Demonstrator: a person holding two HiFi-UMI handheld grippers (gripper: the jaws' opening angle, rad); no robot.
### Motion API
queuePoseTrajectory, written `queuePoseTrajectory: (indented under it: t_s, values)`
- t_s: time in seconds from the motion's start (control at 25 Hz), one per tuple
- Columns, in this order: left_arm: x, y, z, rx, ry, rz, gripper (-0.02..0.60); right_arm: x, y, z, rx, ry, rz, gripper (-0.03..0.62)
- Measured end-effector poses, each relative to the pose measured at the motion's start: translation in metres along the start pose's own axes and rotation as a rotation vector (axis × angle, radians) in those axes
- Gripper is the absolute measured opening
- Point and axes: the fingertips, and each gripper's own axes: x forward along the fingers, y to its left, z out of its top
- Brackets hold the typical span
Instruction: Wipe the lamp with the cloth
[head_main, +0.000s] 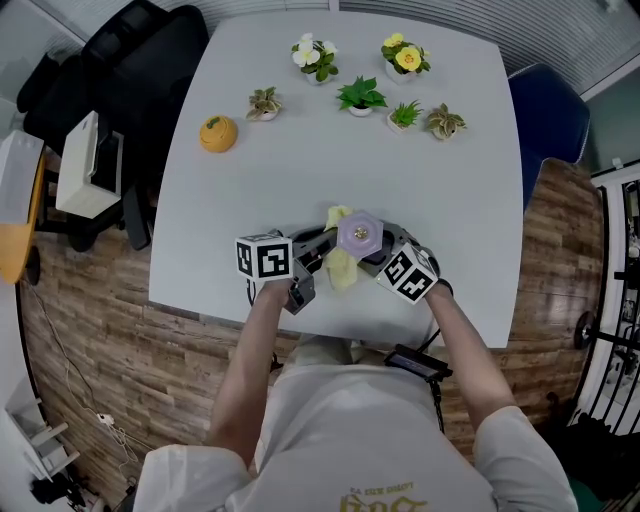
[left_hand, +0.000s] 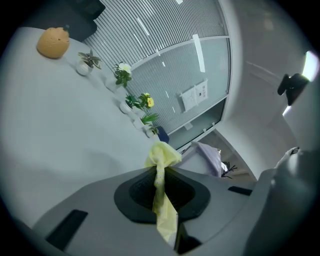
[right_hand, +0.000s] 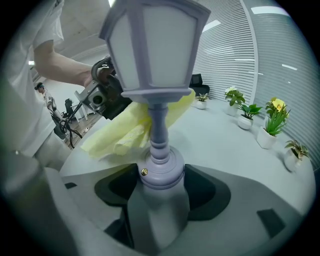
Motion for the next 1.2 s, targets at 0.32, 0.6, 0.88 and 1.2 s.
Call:
queuePoseTrajectory:
  t_s: [0.32, 0.6, 0.88, 1.2]
  values:
    - [-0.015, -0.021, 0.004, 0.07, -0.036, -0.055, 0.025, -0.002, 0.001, -0.003, 0.071, 0.007, -0.032, 0.307]
    - [-0.017, -0.025, 0.006, 0.07, -0.054, -0.053, 0.025, -0.009, 0.003, -0.011, 0.231, 0.024, -0.131, 0.324]
    - [-0.017, -0.03, 0.008, 0.054, -0.067, -0.082, 0.025, -0.009, 0.006, -0.005, 0.173, 0.072, -0.188, 0.33]
    - [-0.016, -0.032, 0.007, 0.049, -0.063, -0.074, 0.025, -0.003, 0.002, 0.007, 0.209, 0.018, -0.246, 0.322]
